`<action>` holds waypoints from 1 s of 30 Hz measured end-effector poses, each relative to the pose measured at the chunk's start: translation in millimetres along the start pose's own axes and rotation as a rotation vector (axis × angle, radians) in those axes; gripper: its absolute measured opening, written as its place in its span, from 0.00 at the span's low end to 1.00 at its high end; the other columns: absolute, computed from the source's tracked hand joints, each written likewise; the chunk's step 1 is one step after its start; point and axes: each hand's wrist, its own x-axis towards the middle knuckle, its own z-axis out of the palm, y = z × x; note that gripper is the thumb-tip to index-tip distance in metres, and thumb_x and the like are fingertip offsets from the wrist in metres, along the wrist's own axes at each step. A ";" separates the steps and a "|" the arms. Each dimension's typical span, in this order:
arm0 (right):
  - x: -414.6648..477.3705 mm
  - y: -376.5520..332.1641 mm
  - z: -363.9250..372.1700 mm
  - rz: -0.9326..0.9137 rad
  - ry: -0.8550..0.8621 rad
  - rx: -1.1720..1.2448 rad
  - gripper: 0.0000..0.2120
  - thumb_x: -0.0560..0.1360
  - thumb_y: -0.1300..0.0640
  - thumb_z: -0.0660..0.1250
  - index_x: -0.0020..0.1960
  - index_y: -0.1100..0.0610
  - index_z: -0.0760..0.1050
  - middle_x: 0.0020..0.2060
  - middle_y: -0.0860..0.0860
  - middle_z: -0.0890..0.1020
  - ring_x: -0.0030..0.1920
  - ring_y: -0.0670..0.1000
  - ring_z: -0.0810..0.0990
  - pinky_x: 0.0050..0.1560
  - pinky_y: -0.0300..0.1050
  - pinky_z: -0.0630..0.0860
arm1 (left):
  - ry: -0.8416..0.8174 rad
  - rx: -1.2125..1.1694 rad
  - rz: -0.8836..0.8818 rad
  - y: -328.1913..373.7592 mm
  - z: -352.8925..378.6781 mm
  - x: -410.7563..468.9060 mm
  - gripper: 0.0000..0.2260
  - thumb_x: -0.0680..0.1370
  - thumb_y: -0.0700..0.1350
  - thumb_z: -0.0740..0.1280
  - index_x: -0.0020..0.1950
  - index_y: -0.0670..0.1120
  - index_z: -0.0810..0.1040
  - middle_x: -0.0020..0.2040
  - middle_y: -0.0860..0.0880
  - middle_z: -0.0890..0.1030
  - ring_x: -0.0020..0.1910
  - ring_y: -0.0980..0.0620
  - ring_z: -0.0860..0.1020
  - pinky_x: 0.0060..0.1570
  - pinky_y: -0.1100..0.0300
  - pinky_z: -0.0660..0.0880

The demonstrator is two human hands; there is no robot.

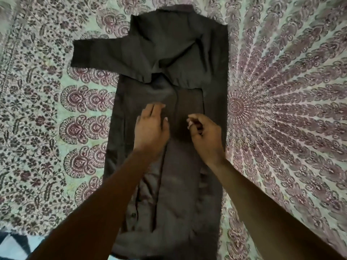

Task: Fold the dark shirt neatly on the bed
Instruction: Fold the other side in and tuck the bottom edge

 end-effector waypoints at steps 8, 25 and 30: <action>84.3 -30.3 38.8 -0.116 0.039 -0.036 0.10 0.80 0.62 0.67 0.60 0.60 0.82 0.52 0.53 0.86 0.50 0.47 0.85 0.48 0.30 0.77 | 0.271 -0.022 -0.214 -42.2 -35.5 87.4 0.16 0.78 0.45 0.65 0.65 0.42 0.75 0.63 0.39 0.76 0.62 0.35 0.76 0.60 0.41 0.73; 136.8 -50.7 102.0 0.024 -0.031 -0.395 0.20 0.78 0.60 0.72 0.69 0.60 0.79 0.69 0.56 0.80 0.71 0.55 0.75 0.74 0.43 0.65 | 0.101 -0.056 -0.720 -185.1 -95.8 208.8 0.33 0.74 0.49 0.74 0.77 0.48 0.65 0.79 0.37 0.58 0.78 0.31 0.57 0.75 0.33 0.57; 132.1 -51.1 102.1 0.044 -0.147 -0.463 0.26 0.78 0.59 0.72 0.75 0.59 0.73 0.77 0.54 0.71 0.78 0.53 0.67 0.76 0.39 0.58 | 0.204 -0.322 -0.807 -176.3 -108.7 213.6 0.31 0.72 0.38 0.75 0.72 0.37 0.68 0.67 0.35 0.76 0.68 0.37 0.75 0.62 0.48 0.75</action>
